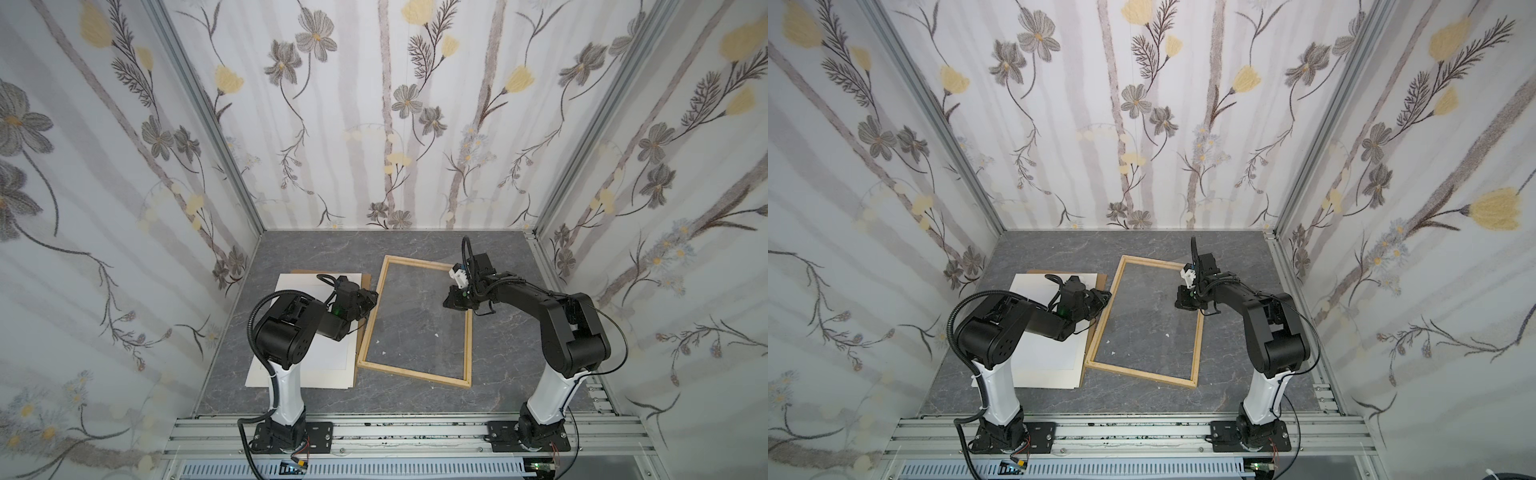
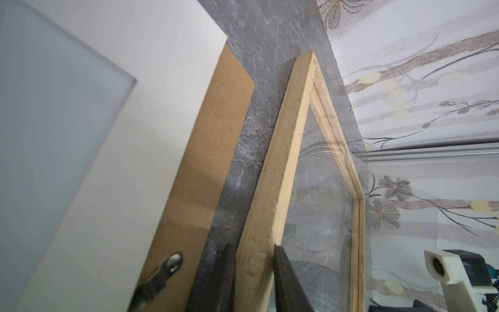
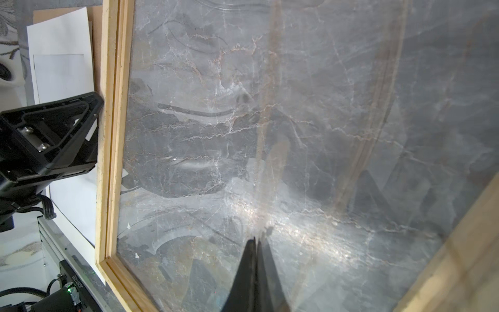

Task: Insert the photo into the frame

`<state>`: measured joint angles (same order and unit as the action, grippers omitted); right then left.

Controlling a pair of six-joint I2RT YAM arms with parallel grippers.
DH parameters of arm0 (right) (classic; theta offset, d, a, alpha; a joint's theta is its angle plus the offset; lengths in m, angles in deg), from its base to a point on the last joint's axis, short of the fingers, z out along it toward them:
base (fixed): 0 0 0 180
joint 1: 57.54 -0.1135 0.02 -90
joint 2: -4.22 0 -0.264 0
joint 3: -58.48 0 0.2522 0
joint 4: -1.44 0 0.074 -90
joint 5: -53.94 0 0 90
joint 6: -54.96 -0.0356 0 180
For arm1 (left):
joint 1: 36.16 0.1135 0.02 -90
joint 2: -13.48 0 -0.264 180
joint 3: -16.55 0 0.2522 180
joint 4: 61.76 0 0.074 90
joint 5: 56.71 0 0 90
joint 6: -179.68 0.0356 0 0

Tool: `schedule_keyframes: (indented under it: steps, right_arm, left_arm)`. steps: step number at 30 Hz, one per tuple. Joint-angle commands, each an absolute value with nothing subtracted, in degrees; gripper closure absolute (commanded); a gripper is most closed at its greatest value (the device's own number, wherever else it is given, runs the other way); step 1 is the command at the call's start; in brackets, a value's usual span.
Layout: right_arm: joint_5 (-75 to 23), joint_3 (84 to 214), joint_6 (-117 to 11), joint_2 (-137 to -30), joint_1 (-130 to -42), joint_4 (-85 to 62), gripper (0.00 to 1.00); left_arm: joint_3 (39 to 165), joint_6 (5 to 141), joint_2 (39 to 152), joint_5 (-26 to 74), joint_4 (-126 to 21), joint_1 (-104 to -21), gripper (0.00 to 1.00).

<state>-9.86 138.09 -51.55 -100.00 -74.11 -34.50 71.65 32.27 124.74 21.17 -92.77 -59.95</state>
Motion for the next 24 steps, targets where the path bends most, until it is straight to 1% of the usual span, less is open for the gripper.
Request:
schedule_keyframes:
  steps: [1,4,5,8,10,11,13,15,24]
  right_arm:
    - [-8.14,139.09,-53.76,-100.95,-75.37,-32.32,1.0]
    - [-9.14,139.27,-53.41,-101.46,-75.33,-33.1,1.0]
    - [-9.72,139.14,-53.34,-101.29,-75.38,-33.23,0.98]
    - [-11.64,138.84,-53.22,-100.09,-75.38,-33.97,0.85]
    - [-13.3,139.03,-52.96,-99.26,-75.31,-34.74,0.74]
    - [-14.76,139.28,-52.85,-98.83,-75.29,-35.39,0.53]
    - [-16.76,139.97,-52.45,-98.06,-75.2,-36.85,0.3]
    - [-19.39,140.77,-52.11,-97.31,-75.05,-38.54,0.0]
    - [-32.15,145.0,-49.81,-95.88,-75.11,-46.9,0.0]
  left_arm:
    - [71.01,29.5,125.13,8.15,-89.36,-61.9,0.77]
    - [70.68,29.29,125.22,8.29,-89.64,-62.4,0.77]
    - [70.44,29.29,125.1,8.32,-89.78,-62.38,0.77]
    - [70.05,29.65,124.56,8.89,-89.12,-62.33,0.77]
    - [69.89,29.65,124.17,9.35,-89.03,-62.29,0.77]
    - [69.85,29.57,123.98,9.59,-88.99,-62.26,0.77]
    - [69.77,29.55,123.56,10.06,-88.86,-62.1,0.77]
    - [69.51,29.34,122.99,10.54,-88.72,-61.8,0.77]
    - [69.23,29.14,120.86,11.46,-88.08,-60.95,0.77]
